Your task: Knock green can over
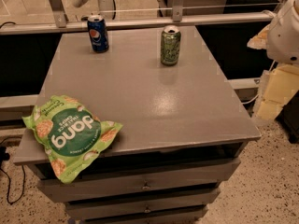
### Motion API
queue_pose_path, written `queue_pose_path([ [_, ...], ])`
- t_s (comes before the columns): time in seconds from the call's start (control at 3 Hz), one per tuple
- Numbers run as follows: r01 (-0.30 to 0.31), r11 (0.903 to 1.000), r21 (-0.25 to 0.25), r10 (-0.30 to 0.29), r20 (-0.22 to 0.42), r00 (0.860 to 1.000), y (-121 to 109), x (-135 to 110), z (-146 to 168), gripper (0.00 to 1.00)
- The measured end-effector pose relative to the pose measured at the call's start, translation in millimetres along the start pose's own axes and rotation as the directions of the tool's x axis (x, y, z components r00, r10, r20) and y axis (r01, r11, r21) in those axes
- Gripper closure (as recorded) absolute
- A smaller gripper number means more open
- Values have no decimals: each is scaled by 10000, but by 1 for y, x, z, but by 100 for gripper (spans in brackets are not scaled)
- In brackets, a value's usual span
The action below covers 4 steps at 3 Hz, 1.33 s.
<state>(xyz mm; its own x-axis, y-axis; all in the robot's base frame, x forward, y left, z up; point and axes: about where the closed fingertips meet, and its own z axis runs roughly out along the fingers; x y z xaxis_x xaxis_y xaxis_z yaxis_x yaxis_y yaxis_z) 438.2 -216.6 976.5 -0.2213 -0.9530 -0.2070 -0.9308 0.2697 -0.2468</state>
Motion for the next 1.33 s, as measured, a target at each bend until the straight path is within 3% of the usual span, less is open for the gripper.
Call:
queue_pose_path([
  [0.33,0,10000,2,0,1,10000,0,0,0,0],
  [0.67,130,9996,239,-140,403,9991,-19,-2,12,0],
  [1.0,128,9979,635,-211,1308,9912,-64,-7,41,0],
  [1.33,-189,9961,862,-35,2523,9676,-118,-21,78,0],
])
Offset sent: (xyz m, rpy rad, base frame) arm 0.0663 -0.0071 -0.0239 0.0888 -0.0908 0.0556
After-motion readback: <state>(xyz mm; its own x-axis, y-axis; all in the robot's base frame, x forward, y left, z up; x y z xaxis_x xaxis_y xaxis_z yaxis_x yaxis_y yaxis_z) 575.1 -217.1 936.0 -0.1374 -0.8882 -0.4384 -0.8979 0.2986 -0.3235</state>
